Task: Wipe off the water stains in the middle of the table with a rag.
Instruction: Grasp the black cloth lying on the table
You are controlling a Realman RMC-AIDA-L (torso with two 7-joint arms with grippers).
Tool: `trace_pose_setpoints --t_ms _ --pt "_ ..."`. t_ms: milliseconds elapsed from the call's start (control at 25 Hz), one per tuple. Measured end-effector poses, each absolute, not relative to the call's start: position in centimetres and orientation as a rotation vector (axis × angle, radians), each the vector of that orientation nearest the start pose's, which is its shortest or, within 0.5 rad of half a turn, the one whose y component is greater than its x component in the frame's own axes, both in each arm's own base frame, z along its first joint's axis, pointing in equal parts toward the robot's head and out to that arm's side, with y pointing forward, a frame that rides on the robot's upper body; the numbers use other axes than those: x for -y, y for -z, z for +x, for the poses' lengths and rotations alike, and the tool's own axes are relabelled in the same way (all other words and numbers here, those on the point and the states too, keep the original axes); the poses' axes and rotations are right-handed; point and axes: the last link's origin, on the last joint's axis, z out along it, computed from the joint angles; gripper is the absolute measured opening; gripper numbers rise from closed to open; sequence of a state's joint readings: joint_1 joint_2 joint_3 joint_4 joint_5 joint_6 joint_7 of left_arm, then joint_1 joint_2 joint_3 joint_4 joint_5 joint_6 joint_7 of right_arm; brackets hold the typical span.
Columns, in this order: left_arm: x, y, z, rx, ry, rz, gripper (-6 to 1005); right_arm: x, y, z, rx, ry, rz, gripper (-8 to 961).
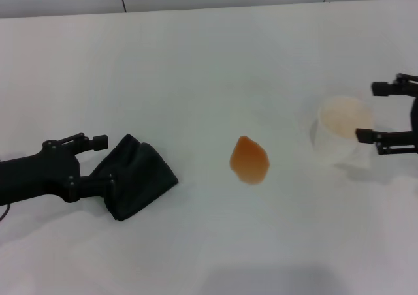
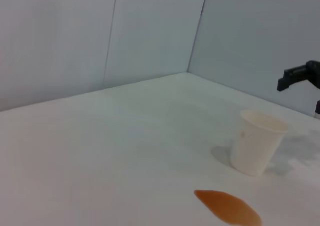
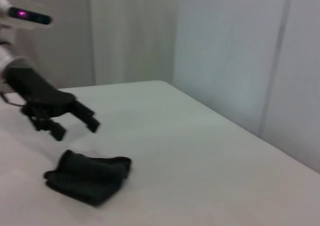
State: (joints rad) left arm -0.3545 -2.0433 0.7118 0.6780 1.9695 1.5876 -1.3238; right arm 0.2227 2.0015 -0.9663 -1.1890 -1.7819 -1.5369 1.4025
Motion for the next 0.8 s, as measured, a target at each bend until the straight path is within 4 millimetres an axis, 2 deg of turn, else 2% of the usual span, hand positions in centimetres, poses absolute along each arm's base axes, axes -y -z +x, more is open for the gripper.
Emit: trace_pose_setpoints --t_ms 280,520,800 --pt "-28.4 -1.5 -31.4 0.71 0.642 -2.663 893 -31.3 -6.6 24.3 -0.109 -0.429 -2.69 860" --pt "-28.4 -1.5 -31.3 0.709 0.645 -2.663 893 -31.9 -6.0 23.6 -0.086 -0.42 -2.698 860" --pt "-28.5 -1.5 -31.0 0.701 0.655 -2.673 894 -31.8 -5.9 23.7 -0.095 -0.421 -2.704 859"
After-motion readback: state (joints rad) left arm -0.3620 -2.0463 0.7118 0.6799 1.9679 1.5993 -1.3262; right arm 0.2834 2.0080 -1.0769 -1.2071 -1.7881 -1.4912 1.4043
